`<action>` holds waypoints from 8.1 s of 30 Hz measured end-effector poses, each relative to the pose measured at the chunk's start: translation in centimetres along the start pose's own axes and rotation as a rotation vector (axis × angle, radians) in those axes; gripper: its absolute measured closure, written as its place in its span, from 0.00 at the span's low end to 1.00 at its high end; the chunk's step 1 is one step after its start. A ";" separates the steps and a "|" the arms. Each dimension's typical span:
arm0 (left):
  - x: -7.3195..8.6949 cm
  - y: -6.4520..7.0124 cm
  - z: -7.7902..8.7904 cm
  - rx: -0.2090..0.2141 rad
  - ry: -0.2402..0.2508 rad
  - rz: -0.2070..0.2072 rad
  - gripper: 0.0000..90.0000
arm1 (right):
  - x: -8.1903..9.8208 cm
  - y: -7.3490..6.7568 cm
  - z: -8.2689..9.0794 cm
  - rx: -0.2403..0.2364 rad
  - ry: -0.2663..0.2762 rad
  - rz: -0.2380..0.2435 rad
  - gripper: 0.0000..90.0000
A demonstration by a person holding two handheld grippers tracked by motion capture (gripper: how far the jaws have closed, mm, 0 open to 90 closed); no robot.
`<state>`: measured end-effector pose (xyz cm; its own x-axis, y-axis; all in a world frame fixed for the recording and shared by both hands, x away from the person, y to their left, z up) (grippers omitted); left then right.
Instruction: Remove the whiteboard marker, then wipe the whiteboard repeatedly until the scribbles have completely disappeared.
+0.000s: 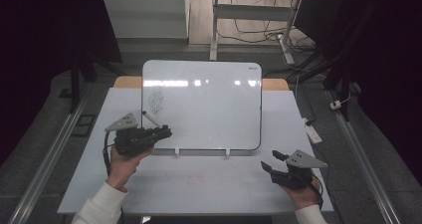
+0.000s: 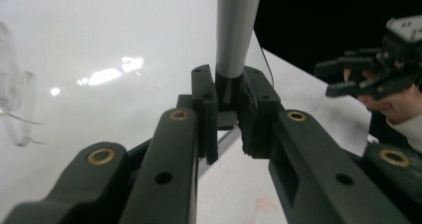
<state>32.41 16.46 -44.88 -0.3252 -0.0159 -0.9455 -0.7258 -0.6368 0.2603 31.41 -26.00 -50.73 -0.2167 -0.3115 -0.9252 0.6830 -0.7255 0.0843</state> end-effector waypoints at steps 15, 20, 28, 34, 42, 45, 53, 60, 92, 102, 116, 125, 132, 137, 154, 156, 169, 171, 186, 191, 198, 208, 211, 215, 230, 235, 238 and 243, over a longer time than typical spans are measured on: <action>-4.6 -8.5 -0.1 -0.233 0.193 -0.028 0.86 | 0.9 0.5 -0.8 0.017 -0.050 0.026 0.46; -6.2 -11.6 -1.6 -0.280 0.192 -0.027 0.86 | 1.1 0.6 -0.9 0.024 -0.058 0.022 0.46; -6.6 -13.4 -5.3 -0.319 0.131 -0.044 0.86 | 1.2 0.6 -0.8 0.033 -0.068 0.023 0.46; -5.8 -12.5 -7.2 -0.278 0.069 -0.099 0.86 | 1.2 0.3 -0.8 0.026 -0.069 0.033 0.46; -6.1 -13.3 -6.6 -0.307 0.072 -0.082 0.86 | 1.0 0.3 -0.6 0.028 -0.059 0.030 0.46; -5.6 -12.3 -7.3 -0.292 0.041 -0.137 0.86 | 1.0 0.3 -0.7 0.025 -0.060 0.033 0.46; -6.0 -13.0 -7.0 -0.310 0.054 -0.125 0.86 | 1.0 0.5 -0.6 0.036 -0.057 0.025 0.46; -5.9 -12.6 -7.0 -0.347 0.029 -0.202 0.86 | 1.1 0.4 -0.8 0.034 -0.068 0.034 0.46; -4.1 -12.1 -6.1 -0.295 -0.010 -0.232 0.86 | 1.1 0.5 -0.7 0.026 -0.051 0.007 0.45; -5.4 -13.9 -4.9 -0.327 0.021 -0.192 0.86 | 1.2 0.5 -0.9 0.030 -0.058 0.009 0.45; -6.0 -13.5 -6.2 -0.303 0.027 -0.164 0.86 | 1.4 0.1 -1.2 0.018 -0.072 0.021 0.45; -5.1 -12.8 -6.3 -0.303 0.001 -0.216 0.86 | 1.6 0.1 -1.3 0.017 -0.076 0.022 0.45; -5.3 -14.3 -4.8 -0.322 0.033 -0.146 0.86 | 1.4 0.3 -1.0 0.024 -0.063 0.013 0.45; -3.3 -12.6 -5.5 -0.258 0.024 -0.161 0.86 | 1.5 0.1 -1.2 0.016 -0.067 0.021 0.45; -3.2 -11.9 -6.1 -0.245 0.026 -0.197 0.86 | 1.6 0.1 -1.3 0.019 -0.074 0.017 0.45; -4.0 -12.5 -5.9 -0.273 0.040 -0.192 0.86 | 1.6 0.1 -1.3 0.019 -0.073 0.019 0.45; -1.7 -11.4 -5.6 -0.232 0.029 -0.185 0.86 | 1.6 0.1 -1.2 0.014 -0.073 0.018 0.45; -1.0 -11.0 -5.5 -0.221 0.025 -0.190 0.86 | 1.4 0.0 -1.1 0.014 -0.064 0.019 0.45; -2.7 -12.0 -5.8 -0.246 0.032 -0.199 0.86 | 1.4 -0.1 -1.1 0.009 -0.065 0.019 0.45; -1.3 -11.0 -5.8 -0.215 0.021 -0.209 0.86 | 1.4 -0.1 -1.2 0.011 -0.062 0.020 0.45; -4.1 -13.9 -4.5 -0.316 0.062 -0.178 0.86 | 1.4 -0.1 -1.2 0.014 -0.065 0.022 0.45; -2.3 -11.9 -5.1 -0.270 0.026 -0.225 0.86 | 1.4 -0.2 -1.2 0.008 -0.063 0.017 0.45; -3.4 -13.2 -4.4 -0.321 0.044 -0.210 0.86 | 1.3 -0.1 -1.3 0.010 -0.060 0.018 0.45; -4.9 -14.6 -4.0 -0.343 0.070 -0.147 0.86 | 1.4 -0.1 -1.2 0.013 -0.062 0.011 0.45; -0.9 -11.0 -4.8 -0.273 0.004 -0.258 0.86 | 1.4 -0.2 -1.4 0.008 -0.066 0.016 0.45; -3.8 -13.6 -4.4 -0.332 0.052 -0.198 0.86 | 1.1 -0.3 -1.2 0.007 -0.056 0.016 0.45; -3.4 -13.3 -4.5 -0.318 0.051 -0.186 0.86 | 1.2 -0.3 -1.2 0.005 -0.058 0.013 0.45; -0.4 -10.6 -5.3 -0.249 0.004 -0.236 0.86 | 1.2 -0.3 -1.3 0.001 -0.058 0.014 0.45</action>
<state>43.41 19.11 -48.30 -0.1631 0.1521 -0.9748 -0.6103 -0.7919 -0.0214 31.81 -25.39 -52.38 -0.2472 -0.3567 -0.9009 0.6856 -0.7215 0.0975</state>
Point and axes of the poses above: each handheld gripper's, and its own axes: z roughly backward along the jaws, x roughly out of its underside, y roughly to its right, the point moved 5 cm from there along -z, roughly forward along the jaws, and after that the axes turned 7 degrees about y, right-handed, at the moved point
